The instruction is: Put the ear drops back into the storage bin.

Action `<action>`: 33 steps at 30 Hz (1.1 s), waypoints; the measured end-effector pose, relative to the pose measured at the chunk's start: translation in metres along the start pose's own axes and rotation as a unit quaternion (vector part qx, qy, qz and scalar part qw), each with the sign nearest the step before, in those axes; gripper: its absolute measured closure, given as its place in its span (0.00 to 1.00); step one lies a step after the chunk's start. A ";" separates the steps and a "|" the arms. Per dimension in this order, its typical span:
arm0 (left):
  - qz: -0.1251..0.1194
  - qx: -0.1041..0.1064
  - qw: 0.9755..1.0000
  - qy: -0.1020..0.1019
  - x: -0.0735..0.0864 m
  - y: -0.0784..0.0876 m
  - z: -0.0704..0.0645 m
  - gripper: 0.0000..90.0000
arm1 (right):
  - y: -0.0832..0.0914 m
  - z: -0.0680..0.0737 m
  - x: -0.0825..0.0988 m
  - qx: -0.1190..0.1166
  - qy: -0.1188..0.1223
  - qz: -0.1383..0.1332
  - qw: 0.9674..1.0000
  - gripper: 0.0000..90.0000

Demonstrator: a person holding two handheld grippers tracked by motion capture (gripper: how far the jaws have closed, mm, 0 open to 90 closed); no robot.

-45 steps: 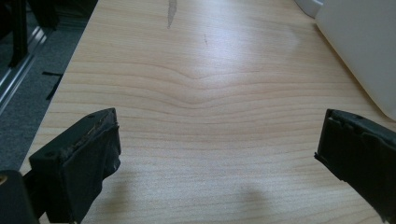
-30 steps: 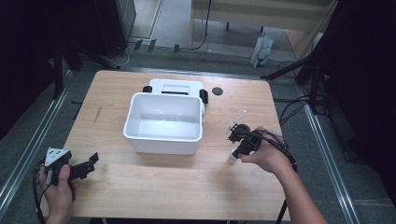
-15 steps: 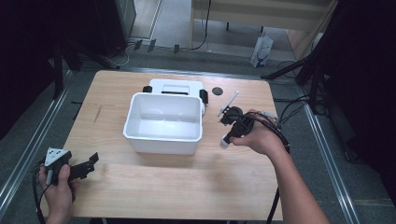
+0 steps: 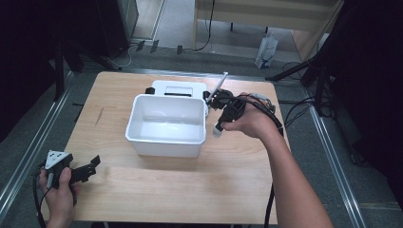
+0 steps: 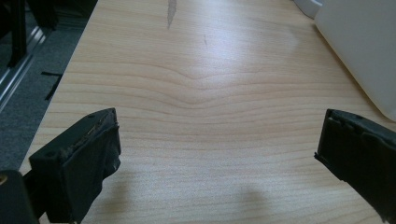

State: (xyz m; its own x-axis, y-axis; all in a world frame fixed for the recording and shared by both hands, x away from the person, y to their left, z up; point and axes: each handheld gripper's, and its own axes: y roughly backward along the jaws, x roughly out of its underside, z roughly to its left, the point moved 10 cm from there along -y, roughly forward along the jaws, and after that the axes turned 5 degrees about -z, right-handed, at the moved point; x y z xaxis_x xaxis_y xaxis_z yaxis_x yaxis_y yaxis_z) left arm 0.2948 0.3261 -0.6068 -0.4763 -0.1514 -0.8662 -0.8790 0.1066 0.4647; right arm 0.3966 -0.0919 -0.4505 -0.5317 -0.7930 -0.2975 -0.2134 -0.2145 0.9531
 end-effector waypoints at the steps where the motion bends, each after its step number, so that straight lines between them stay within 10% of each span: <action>1: 0.000 0.000 1.000 0.000 0.000 0.000 0.000 0.00 | 0.000 0.000 0.000 0.000 0.000 0.000 1.000 0.81; 21: 0.001 0.000 1.000 0.000 0.000 0.000 0.000 0.00 | 0.027 0.006 -0.053 0.010 0.033 -0.014 0.999 0.81; 33: 0.001 0.001 1.000 0.000 0.000 0.000 0.000 0.00 | 0.009 0.018 -0.075 0.007 0.063 -0.019 0.998 0.81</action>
State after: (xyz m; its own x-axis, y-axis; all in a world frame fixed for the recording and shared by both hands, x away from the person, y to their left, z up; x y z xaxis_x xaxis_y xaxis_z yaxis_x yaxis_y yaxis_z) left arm 0.2947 0.3261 -0.6070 -0.4785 -0.1503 -0.8651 -0.8778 0.1087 0.4666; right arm 0.4195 -0.0241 -0.4211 -0.4159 -0.8501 -0.3230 -0.2425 -0.2387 0.9403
